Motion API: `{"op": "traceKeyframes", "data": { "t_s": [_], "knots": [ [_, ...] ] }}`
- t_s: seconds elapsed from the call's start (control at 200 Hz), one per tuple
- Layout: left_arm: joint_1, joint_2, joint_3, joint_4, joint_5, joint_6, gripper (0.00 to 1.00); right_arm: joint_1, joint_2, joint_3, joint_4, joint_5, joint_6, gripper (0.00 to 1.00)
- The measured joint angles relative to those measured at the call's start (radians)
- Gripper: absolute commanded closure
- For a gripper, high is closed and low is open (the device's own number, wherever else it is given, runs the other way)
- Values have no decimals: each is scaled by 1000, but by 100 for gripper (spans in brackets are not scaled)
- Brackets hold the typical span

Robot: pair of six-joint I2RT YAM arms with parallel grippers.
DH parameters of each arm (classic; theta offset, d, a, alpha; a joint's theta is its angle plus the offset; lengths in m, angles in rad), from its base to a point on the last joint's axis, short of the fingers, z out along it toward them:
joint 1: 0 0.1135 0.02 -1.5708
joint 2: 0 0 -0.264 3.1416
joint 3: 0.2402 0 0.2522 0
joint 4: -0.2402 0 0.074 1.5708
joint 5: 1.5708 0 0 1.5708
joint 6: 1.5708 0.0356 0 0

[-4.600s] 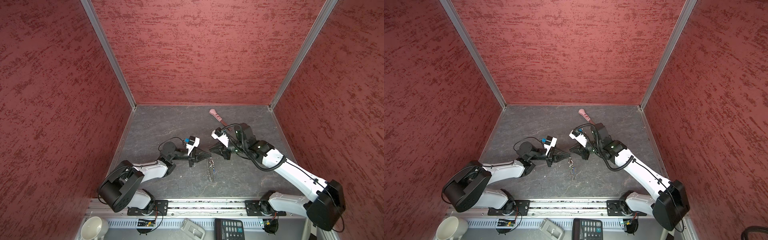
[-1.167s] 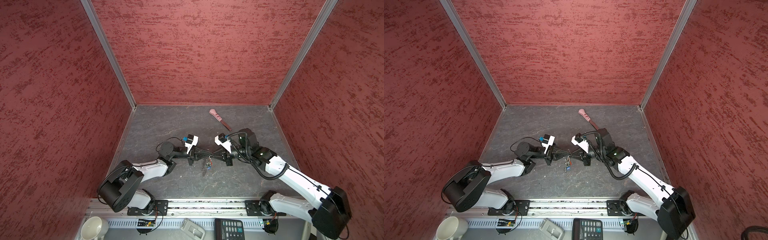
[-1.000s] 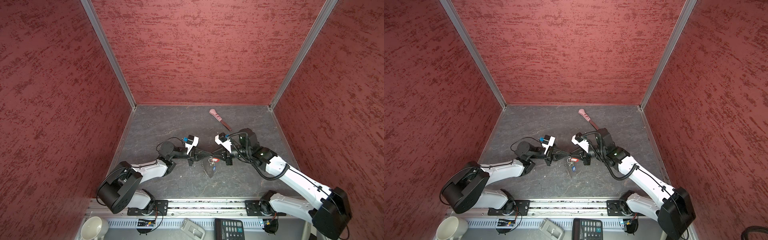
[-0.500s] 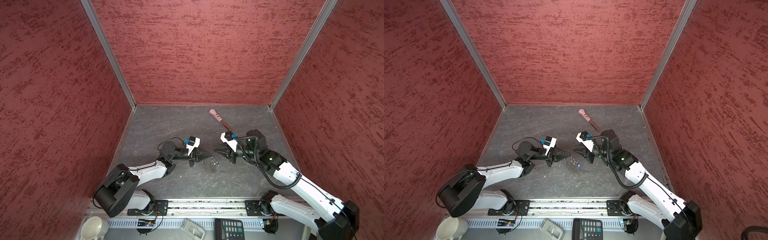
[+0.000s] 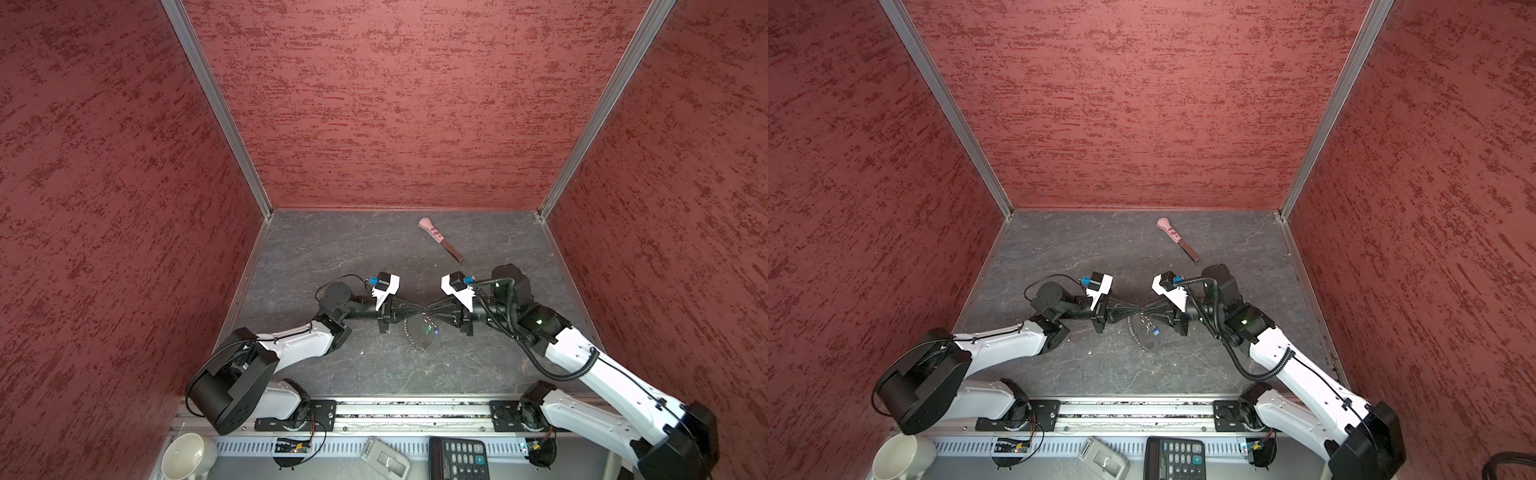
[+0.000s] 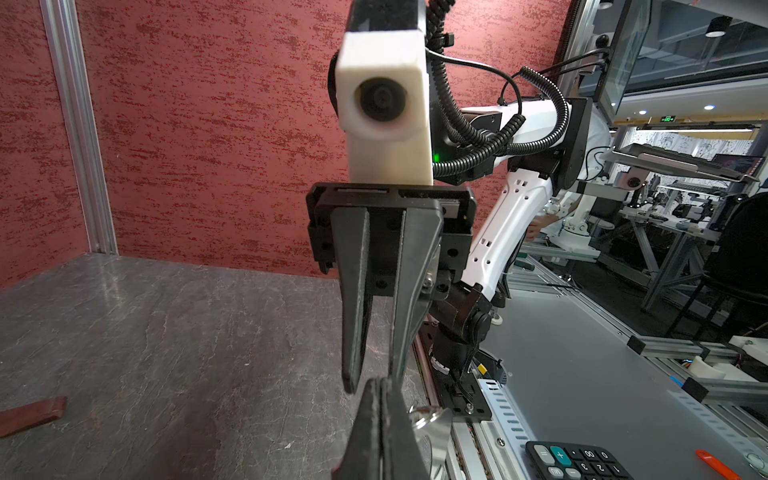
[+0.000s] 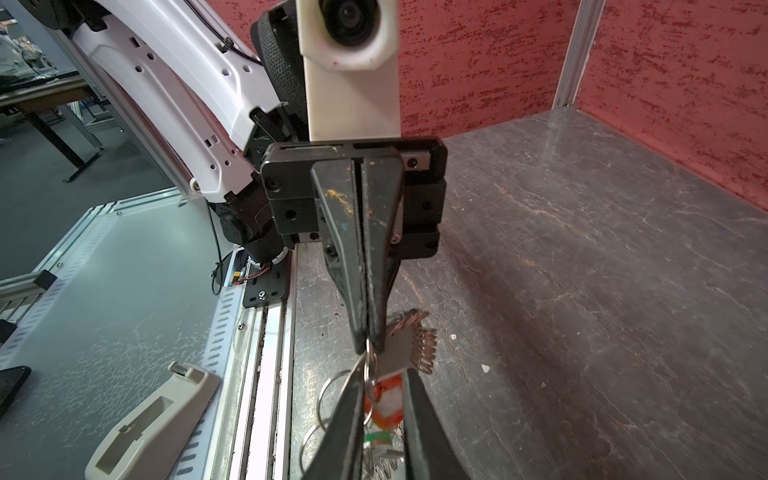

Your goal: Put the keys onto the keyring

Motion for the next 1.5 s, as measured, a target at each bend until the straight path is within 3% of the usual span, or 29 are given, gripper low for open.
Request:
{"op": "traceKeyframes", "data": {
  "t_s": [0.736, 0.807, 0.987, 1.177, 1.503],
  "knots": [
    [8, 1, 0, -17, -15, 11, 100, 2, 64, 20, -10, -23, 18, 100],
    [8, -2, 1, -46, -29, 30, 100, 3, 77, 47, -57, 1, 12, 100],
    [12, -79, 14, -252, -70, 138, 78, 9, 146, 187, -261, 93, -42, 100],
    [23, -138, 40, -438, -103, 222, 73, 38, 233, 373, -512, 230, -125, 100],
    [36, -100, 40, -457, -108, 187, 73, 111, 375, 560, -753, 373, -211, 100]
  ]
}}
